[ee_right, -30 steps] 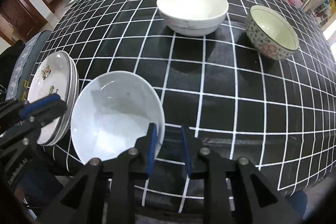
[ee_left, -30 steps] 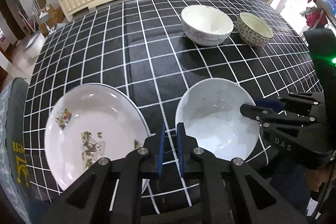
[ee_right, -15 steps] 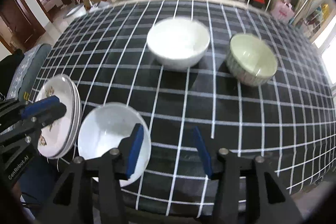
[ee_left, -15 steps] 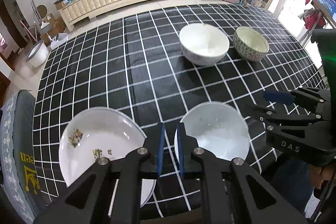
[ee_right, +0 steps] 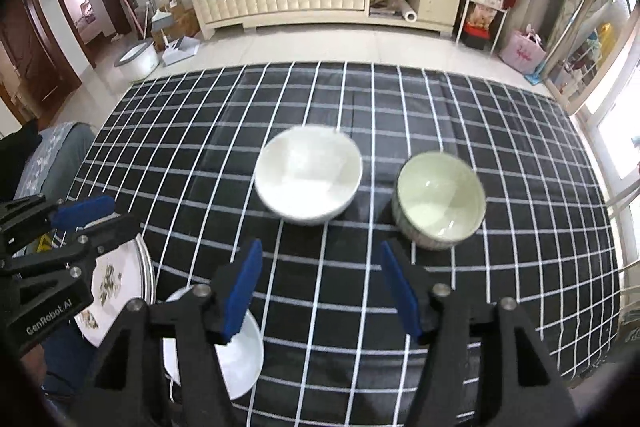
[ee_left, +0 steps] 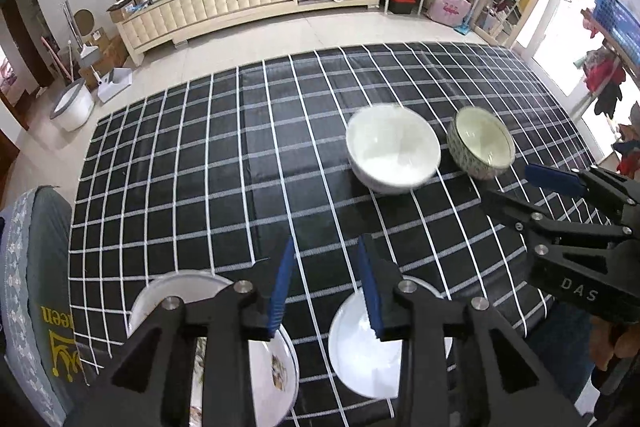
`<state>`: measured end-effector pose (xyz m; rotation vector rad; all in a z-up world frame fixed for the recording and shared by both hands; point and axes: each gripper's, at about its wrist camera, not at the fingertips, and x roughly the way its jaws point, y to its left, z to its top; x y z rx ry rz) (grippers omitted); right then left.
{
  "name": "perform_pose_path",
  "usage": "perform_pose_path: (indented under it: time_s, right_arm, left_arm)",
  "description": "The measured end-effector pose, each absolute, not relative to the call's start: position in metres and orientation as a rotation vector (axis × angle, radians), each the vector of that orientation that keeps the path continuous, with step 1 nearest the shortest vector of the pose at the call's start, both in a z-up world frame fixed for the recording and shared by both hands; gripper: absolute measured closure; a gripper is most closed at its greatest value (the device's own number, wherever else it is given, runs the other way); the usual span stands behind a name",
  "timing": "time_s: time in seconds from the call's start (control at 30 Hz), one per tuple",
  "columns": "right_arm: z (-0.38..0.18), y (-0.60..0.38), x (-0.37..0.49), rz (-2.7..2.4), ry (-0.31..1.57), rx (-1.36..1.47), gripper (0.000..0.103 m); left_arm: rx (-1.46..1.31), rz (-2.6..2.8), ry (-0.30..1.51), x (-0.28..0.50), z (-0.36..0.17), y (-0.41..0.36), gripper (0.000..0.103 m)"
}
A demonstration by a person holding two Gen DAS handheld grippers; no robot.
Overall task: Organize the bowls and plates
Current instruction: 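Move the left tool to the plain white bowl and grip its rim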
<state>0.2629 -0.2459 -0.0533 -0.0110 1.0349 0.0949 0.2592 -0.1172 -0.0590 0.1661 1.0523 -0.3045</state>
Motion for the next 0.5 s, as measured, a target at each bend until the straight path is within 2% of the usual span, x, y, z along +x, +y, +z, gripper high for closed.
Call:
perform_pose_path:
  time_s: [0.07, 0.3, 0.5]
  right_arm:
    - [-0.05, -0.247, 0.272, 0.093, 1.03, -0.015, 0.036]
    - [-0.046, -0.25, 0.301, 0.094, 1.023, -0.037, 0.036]
    - [-0.064, -0.255, 0.329, 0.093, 1.063, -0.063, 0.036]
  left_arm:
    - [0.168, -0.293, 1.044, 0.268, -0.054, -0.119, 0.065]
    - [0.176, -0.291, 1.053, 0.305, -0.047, -0.133, 0.061]
    - [0.214, -0.277, 1.074, 0.336, -0.061, -0.147, 0.061]
